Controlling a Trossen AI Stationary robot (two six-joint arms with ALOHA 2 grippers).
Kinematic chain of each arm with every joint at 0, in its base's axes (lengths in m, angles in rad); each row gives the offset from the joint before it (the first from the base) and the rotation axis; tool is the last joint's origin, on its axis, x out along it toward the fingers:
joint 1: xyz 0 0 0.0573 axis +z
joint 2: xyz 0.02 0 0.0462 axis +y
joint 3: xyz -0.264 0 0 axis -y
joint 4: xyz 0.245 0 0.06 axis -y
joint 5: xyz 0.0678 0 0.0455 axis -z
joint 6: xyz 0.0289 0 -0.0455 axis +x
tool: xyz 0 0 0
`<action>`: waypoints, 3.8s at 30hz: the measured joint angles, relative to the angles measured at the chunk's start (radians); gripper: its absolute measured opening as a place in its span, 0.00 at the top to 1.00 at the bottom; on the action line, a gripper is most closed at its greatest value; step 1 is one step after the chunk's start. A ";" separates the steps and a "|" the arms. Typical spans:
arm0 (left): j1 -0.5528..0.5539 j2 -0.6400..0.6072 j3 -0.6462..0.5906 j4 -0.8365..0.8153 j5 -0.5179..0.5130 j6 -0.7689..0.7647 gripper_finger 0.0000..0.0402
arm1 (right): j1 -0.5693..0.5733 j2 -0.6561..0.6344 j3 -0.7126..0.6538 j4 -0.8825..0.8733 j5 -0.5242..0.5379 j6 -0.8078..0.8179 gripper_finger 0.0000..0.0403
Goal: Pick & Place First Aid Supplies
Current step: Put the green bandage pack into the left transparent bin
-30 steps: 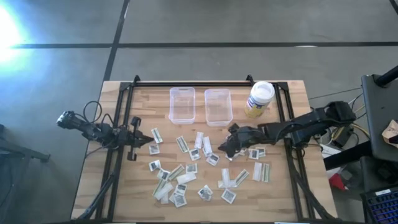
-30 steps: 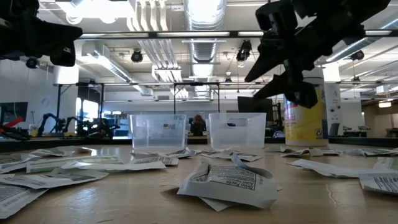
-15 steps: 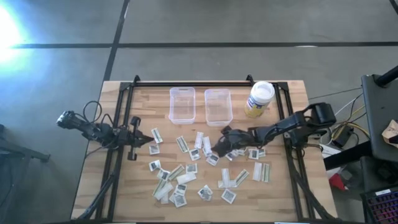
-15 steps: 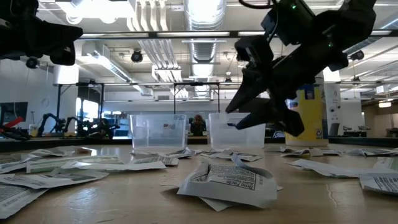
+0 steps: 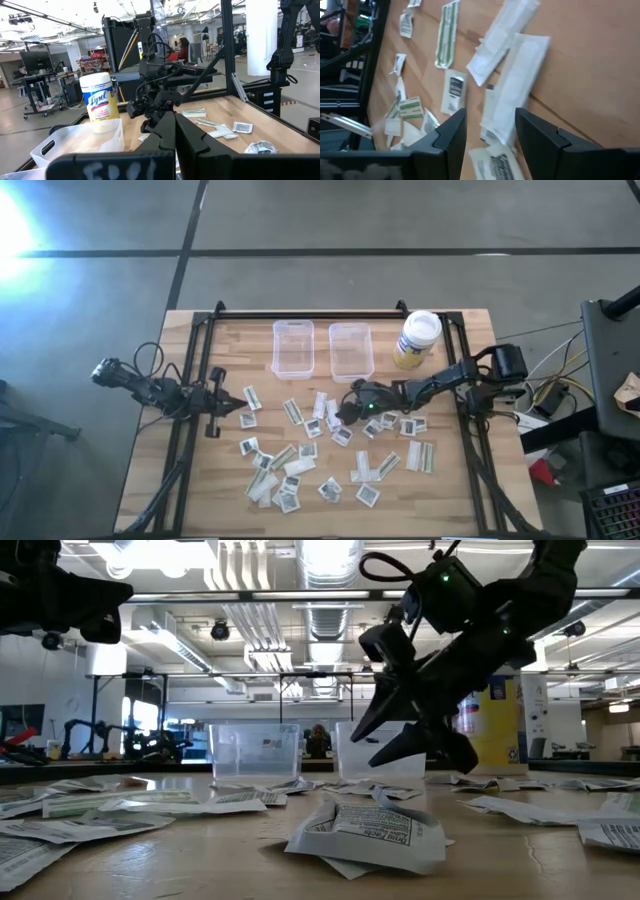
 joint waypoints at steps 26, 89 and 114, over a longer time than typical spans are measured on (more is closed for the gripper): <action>0.000 0.001 -0.003 -0.027 -0.015 -0.007 1.00 | -0.042 0.097 0.154 -0.252 -0.080 -0.049 0.59; 0.000 0.008 -0.006 -0.028 -0.019 -0.132 1.00 | -0.059 -0.010 0.162 -0.309 -0.045 -0.474 0.98; 0.000 0.222 -0.015 0.054 -0.194 -0.630 0.62 | -0.016 -0.001 0.164 -0.066 -0.020 -0.814 0.98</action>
